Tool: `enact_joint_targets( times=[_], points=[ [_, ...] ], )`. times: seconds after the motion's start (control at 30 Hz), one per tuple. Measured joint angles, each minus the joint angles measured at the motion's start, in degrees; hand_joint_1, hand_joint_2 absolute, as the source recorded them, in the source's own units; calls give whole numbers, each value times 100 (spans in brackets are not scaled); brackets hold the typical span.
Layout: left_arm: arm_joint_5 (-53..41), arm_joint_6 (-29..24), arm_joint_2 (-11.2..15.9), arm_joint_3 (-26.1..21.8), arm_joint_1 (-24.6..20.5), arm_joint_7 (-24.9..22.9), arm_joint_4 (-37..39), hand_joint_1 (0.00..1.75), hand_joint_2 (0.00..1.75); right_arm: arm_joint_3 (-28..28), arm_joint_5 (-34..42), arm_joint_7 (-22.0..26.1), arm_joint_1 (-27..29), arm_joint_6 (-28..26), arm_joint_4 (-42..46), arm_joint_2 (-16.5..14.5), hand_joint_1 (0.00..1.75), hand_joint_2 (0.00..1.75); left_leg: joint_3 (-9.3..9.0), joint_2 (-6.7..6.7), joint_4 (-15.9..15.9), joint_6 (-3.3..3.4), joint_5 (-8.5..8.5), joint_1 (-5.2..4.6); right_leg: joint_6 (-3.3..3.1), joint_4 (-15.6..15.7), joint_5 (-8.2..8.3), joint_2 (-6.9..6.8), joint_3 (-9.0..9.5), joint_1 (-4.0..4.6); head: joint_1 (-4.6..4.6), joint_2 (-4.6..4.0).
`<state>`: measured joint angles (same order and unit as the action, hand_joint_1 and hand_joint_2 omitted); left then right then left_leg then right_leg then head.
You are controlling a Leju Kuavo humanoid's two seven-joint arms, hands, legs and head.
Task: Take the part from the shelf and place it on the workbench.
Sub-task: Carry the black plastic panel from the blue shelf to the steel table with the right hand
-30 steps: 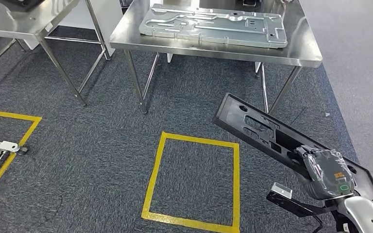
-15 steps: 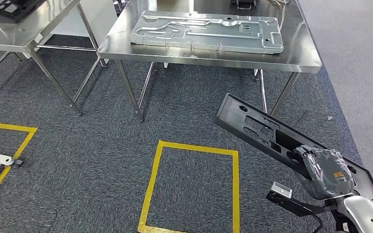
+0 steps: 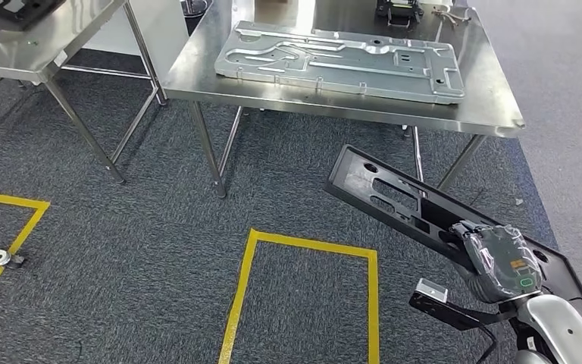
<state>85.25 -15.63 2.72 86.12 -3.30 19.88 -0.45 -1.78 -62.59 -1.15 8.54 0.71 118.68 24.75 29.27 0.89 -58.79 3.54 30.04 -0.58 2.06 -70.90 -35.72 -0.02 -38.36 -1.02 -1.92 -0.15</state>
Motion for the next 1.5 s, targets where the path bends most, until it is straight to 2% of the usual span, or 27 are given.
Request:
enact_joint_targets(
  times=[0.07, 0.13, 0.23, 0.3, 0.33, 0.4, 0.43, 0.47, 0.5, 0.53, 0.57, 0.63, 0.67, 0.7, 0.77, 0.83, 0.9, 0.93, 1.1, 1.17, 1.23, 1.27, 1.33, 1.37, 1.4, 1.43, 1.5],
  points=[
    [-1, 8, -7, -1, 2, 16, 0, 0, 175, 5, 2, 4, -4, -5, -26, 19, 171, 175, -158, 14, -3, -18, 137, -15, -70, 623, 600, 2, 61, 48, -2, 0],
    [-1, 15, -16, -3, -6, 26, 0, 0, 175, 15, 5, 10, -16, -11, -49, 40, 171, 175, -259, 29, 15, -71, 264, -24, -145, 961, 903, 6, 113, 99, 13, 0],
    [0, 21, -21, -7, -7, 32, 1, 0, 175, 21, 11, 14, -34, -19, -62, 67, 171, 175, -416, 26, -50, -166, 314, -39, -260, 1067, 849, 17, 291, 86, 25, 0],
    [1, 20, -18, -7, -25, 35, 3, 0, 175, 21, 13, 13, -51, -21, -65, 69, 171, 175, -336, 4, -377, -227, 372, -26, -310, 1140, 789, 13, 486, 47, 23, 0],
    [1, 18, -16, -7, -34, 36, 3, 0, 175, 22, 14, 13, -59, -21, -65, 69, 171, 175, -161, -7, -676, -263, 464, -2, -321, 1162, 738, 5, 566, 38, 23, 0],
    [1, 16, -15, -7, -31, 36, 3, 0, 175, 31, 16, 13, -68, -21, -66, 69, 171, 175, 332, -20, -1312, -334, 751, 49, -314, 1170, 611, 6, 704, 19, 23, 0],
    [1, 16, -14, -7, -18, 35, 3, 0, 175, 39, 16, 13, -67, -21, -66, 69, 171, 175, 547, -27, -1485, -363, 867, 74, -299, 1170, 538, 12, 784, 5, 24, 0],
    [1, 16, -14, -7, -5, 35, 3, 0, 175, 49, 16, 13, -66, -21, -67, 69, 171, 175, 693, -35, -1492, -385, 895, 95, -280, 1170, 460, 17, 878, -11, 24, 0],
    [1, 16, -13, -7, 4, 34, 3, 0, 175, 62, 10, 16, -67, -21, -67, 69, 171, 175, 764, -43, -1315, -409, 783, 112, -256, 1170, 373, 20, 988, -31, 24, 0],
    [0, 20, -9, -7, 10, 34, 3, 0, 175, 75, 2, 19, -69, -20, -67, 69, 171, 175, 786, -53, -1013, -424, 521, 123, -228, 1171, 282, 20, 1105, -50, 24, 0],
    [0, 26, -4, -7, 22, 32, 3, 0, 175, 90, -13, 21, -75, -20, -69, 69, 171, 175, 795, -67, -744, -429, 161, 123, -195, 1171, 191, 17, 1217, -66, 25, 0],
    [0, 51, 15, -7, 43, 20, 5, 0, 175, 126, -65, 20, -85, -15, -81, 66, 171, 175, 777, -97, -436, -382, -313, 89, -110, 1194, 58, 21, 1357, -76, 22, 0],
    [0, 65, 27, -7, 51, 13, 6, 0, 175, 148, -98, 13, -87, -11, -87, 65, 171, 175, 758, -105, -424, -337, -375, 70, -62, 1206, 30, 25, 1396, -71, 21, 0],
    [-1, 77, 40, -7, 46, 7, 8, 0, 175, 170, -132, 5, -91, -8, -91, 66, 171, 175, 707, -102, -388, -289, -328, 60, -14, 1205, 45, 29, 1415, -66, 19, 0],
    [0, 99, 61, -7, 39, 3, 9, 0, 175, 211, -184, -7, -104, -1, -94, 69, 171, 175, 531, -76, -231, -204, -311, 83, 51, 1002, 161, 11, 1364, -68, 20, 0],
    [0, 138, 84, -7, 33, 21, 10, 0, 175, 261, -245, -10, -165, 9, -109, 69, 171, 175, 295, -58, -35, -137, -281, 98, 61, 453, 202, -4, 1018, -66, 21, 0],
    [0, 235, 104, -7, 31, 129, 10, 0, 175, 340, -367, -18, -259, 3, -136, 66, 171, 175, 127, -52, 82, -99, -224, 88, 49, -115, -2, -3, 522, -58, 21, 0],
    [0, 280, 108, -8, 31, 186, 10, 0, 175, 370, -421, -22, -290, -5, -146, 65, 171, 175, 83, -50, 108, -92, -202, 84, 48, -265, -107, -3, 361, -56, 20, 0],
    [0, 376, 112, -19, 24, 333, 10, 0, 175, 450, -523, -56, -378, 24, -165, 66, 171, 175, 4, -42, 129, -92, -150, 79, 57, -383, -250, -3, 134, -56, 20, 0],
    [0, 413, 111, -67, -39, 430, 9, 0, 175, 747, -586, -194, -876, 345, -192, 62, 171, 175, -249, -28, 132, -136, 76, 71, -9, 276, 435, -6, -29, -21, 17, 0],
    [1, 417, 110, -126, -121, 461, 8, 0, 175, 1089, -619, -311, -1383, 653, -232, 56, 171, 175, -519, -14, 141, -224, 335, 63, -114, 984, 1173, -2, -91, 42, 13, 0],
    [1, 418, 111, -143, -135, 458, 8, 0, 175, 1168, -625, -319, -1455, 666, -251, 52, 171, 175, -590, -10, 158, -265, 366, 60, -155, 1023, 1180, -3, -70, 62, 10, 0],
    [1, 419, 125, -167, -147, 455, 7, 0, 175, 1277, -634, -329, -1585, 664, -266, 51, 171, 175, -662, -19, 120, -324, 367, 67, -234, 1094, 1120, 0, 89, 45, 13, 0],
    [1, 419, 133, -175, -157, 453, 7, 0, 175, 1336, -639, -337, -1696, 662, -282, 47, 171, 175, -584, -26, -62, -348, 349, 69, -274, 1133, 1084, 0, 187, 31, 12, 0],
    [1, 420, 146, -186, -169, 451, 6, 0, 175, 1415, -649, -346, -1834, 668, -313, 38, 171, 175, -409, -33, -375, -372, 368, 75, -304, 1168, 1043, 5, 280, 20, 12, 0],
    [1, 420, 157, -199, -179, 449, 5, 0, 175, 1516, -661, -354, -1990, 683, -363, 21, 171, 175, -152, -40, -762, -397, 427, 83, -329, 1193, 986, 11, 360, 18, 12, 0],
    [1, 420, 181, -238, -178, 445, 5, 0, 175, 1775, -698, -363, -2328, 740, -505, -36, 171, 175, 406, -43, -1355, -446, 713, 96, -346, 1210, 860, 34, 513, 16, 12, 0]
  ],
)
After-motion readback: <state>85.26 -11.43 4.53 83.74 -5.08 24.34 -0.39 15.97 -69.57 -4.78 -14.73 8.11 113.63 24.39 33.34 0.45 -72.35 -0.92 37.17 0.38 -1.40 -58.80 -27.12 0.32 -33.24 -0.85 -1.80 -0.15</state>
